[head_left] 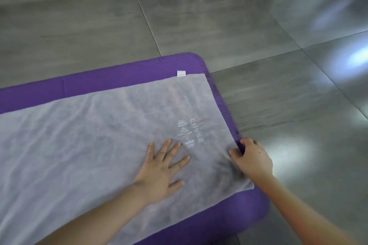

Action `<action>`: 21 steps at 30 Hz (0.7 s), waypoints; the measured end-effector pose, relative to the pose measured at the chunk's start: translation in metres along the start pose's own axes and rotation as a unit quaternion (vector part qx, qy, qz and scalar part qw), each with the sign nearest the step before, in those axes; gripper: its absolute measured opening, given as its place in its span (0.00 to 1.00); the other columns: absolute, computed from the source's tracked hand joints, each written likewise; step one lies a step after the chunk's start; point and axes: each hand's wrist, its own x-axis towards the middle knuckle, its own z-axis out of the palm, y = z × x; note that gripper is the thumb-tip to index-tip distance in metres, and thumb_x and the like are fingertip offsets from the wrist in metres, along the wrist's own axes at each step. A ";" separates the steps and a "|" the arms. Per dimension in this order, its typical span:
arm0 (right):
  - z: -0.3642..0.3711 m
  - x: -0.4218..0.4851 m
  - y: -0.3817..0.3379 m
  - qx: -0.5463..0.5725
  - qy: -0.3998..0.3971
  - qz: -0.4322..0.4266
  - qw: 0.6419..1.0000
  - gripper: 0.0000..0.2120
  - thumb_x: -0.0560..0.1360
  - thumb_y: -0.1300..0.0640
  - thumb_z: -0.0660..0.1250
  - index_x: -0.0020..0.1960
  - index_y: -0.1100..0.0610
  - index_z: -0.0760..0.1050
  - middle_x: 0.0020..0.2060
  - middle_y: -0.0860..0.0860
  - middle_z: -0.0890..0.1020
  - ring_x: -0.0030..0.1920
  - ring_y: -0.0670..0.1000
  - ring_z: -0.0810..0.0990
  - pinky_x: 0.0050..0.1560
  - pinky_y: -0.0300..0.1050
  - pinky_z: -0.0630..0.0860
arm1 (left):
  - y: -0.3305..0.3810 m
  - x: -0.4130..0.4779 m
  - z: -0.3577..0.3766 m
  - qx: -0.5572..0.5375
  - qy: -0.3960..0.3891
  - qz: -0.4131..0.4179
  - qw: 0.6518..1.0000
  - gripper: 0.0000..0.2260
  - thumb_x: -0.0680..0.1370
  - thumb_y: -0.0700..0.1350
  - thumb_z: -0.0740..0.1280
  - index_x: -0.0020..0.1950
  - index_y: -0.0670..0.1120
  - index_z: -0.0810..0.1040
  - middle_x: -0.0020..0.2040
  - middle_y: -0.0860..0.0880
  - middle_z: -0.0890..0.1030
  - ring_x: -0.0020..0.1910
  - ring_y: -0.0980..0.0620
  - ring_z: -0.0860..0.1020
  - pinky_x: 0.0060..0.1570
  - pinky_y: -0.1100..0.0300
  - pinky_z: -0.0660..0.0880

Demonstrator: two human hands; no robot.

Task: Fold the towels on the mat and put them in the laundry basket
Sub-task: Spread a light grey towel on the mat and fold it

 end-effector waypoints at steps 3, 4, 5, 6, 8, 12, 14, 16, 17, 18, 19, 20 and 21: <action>0.002 -0.017 0.014 0.009 -0.043 -0.001 0.999 0.20 0.74 0.46 0.65 0.63 0.52 0.69 0.56 0.53 0.76 0.56 0.58 0.76 0.51 0.47 0.70 | -0.003 -0.004 0.001 -0.014 0.011 -0.017 1.000 0.26 0.73 0.65 0.54 0.68 0.57 0.71 0.70 0.44 0.71 0.69 0.40 0.65 0.59 0.33 0.65; 0.003 -0.021 0.018 0.019 -0.055 0.000 0.998 0.19 0.73 0.48 0.67 0.61 0.51 0.70 0.54 0.53 0.77 0.55 0.58 0.77 0.49 0.46 0.70 | 0.001 -0.006 -0.004 -0.027 0.040 -0.018 0.999 0.26 0.73 0.64 0.54 0.67 0.57 0.73 0.68 0.44 0.73 0.67 0.39 0.70 0.58 0.35 0.70; 0.002 -0.024 0.021 0.045 -0.060 0.001 0.997 0.16 0.72 0.51 0.68 0.57 0.52 0.71 0.50 0.52 0.79 0.53 0.58 0.78 0.47 0.46 0.70 | 0.008 -0.008 -0.006 -0.050 0.079 -0.010 0.996 0.25 0.73 0.63 0.55 0.64 0.55 0.76 0.65 0.44 0.76 0.64 0.40 0.74 0.56 0.40 0.74; 0.000 -0.025 0.022 0.092 -0.060 0.004 0.994 0.13 0.70 0.54 0.68 0.53 0.53 0.73 0.46 0.52 0.81 0.50 0.57 0.79 0.46 0.46 0.71 | 0.018 -0.010 -0.008 -0.083 0.124 -0.007 0.989 0.23 0.72 0.61 0.56 0.60 0.53 0.80 0.61 0.45 0.79 0.60 0.42 0.77 0.54 0.47 0.77; -0.010 -0.023 0.017 0.213 -0.063 0.015 0.975 0.10 0.65 0.59 0.70 0.47 0.56 0.78 0.41 0.52 0.82 0.46 0.56 0.81 0.44 0.46 0.74 | 0.043 -0.011 -0.024 -0.229 0.193 -0.037 0.953 0.15 0.71 0.57 0.61 0.49 0.53 0.83 0.49 0.51 0.82 0.50 0.52 0.79 0.48 0.62 0.77; -0.030 -0.041 -0.020 0.400 -0.164 -0.032 0.901 0.19 0.65 0.68 0.74 0.54 0.56 0.79 0.43 0.59 0.82 0.41 0.53 0.80 0.39 0.44 0.74 | 0.072 -0.007 -0.081 -0.764 -0.001 -0.253 0.594 0.11 0.76 0.52 0.67 0.44 0.45 0.81 0.36 0.50 0.80 0.35 0.53 0.77 0.36 0.64 0.76; -0.035 -0.057 -0.041 0.425 -0.215 -0.070 0.877 0.20 0.66 0.68 0.73 0.56 0.55 0.78 0.43 0.57 0.83 0.40 0.51 0.80 0.36 0.41 0.73 | 0.067 -0.005 -0.097 -0.824 -0.051 -0.274 0.494 0.14 0.76 0.51 0.67 0.46 0.40 0.80 0.37 0.45 0.81 0.34 0.50 0.80 0.34 0.60 0.78; -0.035 -0.068 -0.057 0.439 -0.274 -0.104 0.849 0.16 0.69 0.70 0.70 0.52 0.54 0.79 0.40 0.55 0.84 0.37 0.50 0.81 0.33 0.39 0.74 | 0.060 -0.007 -0.104 -0.821 -0.028 -0.286 0.494 0.11 0.75 0.46 0.68 0.48 0.37 0.81 0.36 0.43 0.82 0.32 0.49 0.81 0.30 0.62 0.77; -0.034 -0.069 -0.063 0.446 -0.293 -0.110 0.838 0.16 0.70 0.72 0.69 0.50 0.53 0.80 0.40 0.54 0.84 0.36 0.50 0.82 0.33 0.39 0.76 | 0.055 -0.009 -0.102 -0.809 -0.007 -0.299 0.506 0.10 0.74 0.41 0.69 0.48 0.35 0.81 0.34 0.44 0.81 0.28 0.50 0.79 0.27 0.64 0.74; -0.035 -0.071 -0.069 0.453 -0.305 -0.108 0.831 0.15 0.71 0.72 0.67 0.50 0.54 0.80 0.40 0.53 0.85 0.38 0.50 0.83 0.35 0.41 0.78 | 0.051 -0.010 -0.098 -0.793 0.013 -0.316 0.521 0.08 0.72 0.38 0.68 0.47 0.33 0.81 0.30 0.45 0.78 0.25 0.52 0.75 0.25 0.65 0.70; -0.032 -0.069 -0.074 0.434 -0.278 -0.122 0.848 0.15 0.72 0.71 0.66 0.53 0.56 0.80 0.42 0.52 0.85 0.40 0.50 0.84 0.38 0.44 0.79 | 0.045 -0.012 -0.094 -0.767 0.034 -0.336 0.546 0.06 0.71 0.35 0.67 0.44 0.33 0.80 0.27 0.46 0.75 0.23 0.54 0.71 0.24 0.65 0.66; -0.029 -0.064 -0.079 0.359 -0.198 -0.173 0.895 0.16 0.72 0.69 0.64 0.57 0.57 0.79 0.45 0.51 0.84 0.43 0.51 0.83 0.41 0.46 0.80 | 0.038 -0.014 -0.092 -0.731 0.055 -0.354 0.581 0.05 0.69 0.35 0.67 0.40 0.33 0.80 0.26 0.47 0.71 0.24 0.53 0.68 0.25 0.65 0.63; -0.027 -0.055 -0.083 0.244 -0.083 -0.262 0.930 0.18 0.72 0.67 0.60 0.59 0.56 0.78 0.48 0.50 0.83 0.46 0.52 0.82 0.43 0.47 0.79 | 0.032 -0.016 -0.092 -0.689 0.073 -0.363 0.623 0.04 0.68 0.35 0.66 0.34 0.35 0.79 0.26 0.48 0.69 0.26 0.53 0.66 0.28 0.63 0.62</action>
